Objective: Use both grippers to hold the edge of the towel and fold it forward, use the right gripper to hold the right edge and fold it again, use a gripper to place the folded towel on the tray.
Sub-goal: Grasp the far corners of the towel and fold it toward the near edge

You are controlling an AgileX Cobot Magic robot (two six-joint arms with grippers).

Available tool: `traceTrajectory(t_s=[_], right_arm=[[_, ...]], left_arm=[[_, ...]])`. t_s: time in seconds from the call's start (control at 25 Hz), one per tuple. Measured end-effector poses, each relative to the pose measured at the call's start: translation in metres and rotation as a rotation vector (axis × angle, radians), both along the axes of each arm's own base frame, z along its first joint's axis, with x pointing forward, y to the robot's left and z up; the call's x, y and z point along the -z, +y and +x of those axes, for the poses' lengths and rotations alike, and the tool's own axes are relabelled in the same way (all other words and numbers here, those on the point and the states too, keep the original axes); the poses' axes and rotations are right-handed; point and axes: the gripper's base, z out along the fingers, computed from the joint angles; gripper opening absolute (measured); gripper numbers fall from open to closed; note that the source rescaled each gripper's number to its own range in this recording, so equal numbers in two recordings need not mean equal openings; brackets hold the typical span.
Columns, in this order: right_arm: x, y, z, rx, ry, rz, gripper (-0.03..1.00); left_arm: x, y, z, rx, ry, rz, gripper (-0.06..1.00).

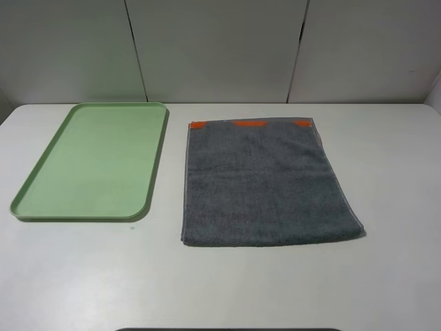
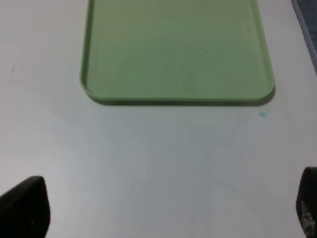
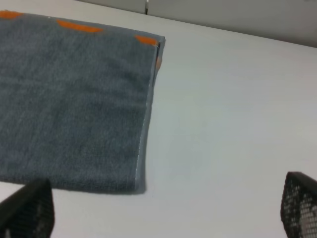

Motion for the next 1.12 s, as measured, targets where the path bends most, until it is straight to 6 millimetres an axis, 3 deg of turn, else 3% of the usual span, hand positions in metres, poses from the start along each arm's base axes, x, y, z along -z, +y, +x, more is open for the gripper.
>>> traceTrajectory(t_s=[1.12], right_arm=[[0.0000,-0.0001,-0.0002,-0.026,0.000,0.000,1.00]], left_arm=[[-0.0024,0.0001,0.0015,0.000,-0.031,0.002,1.00]])
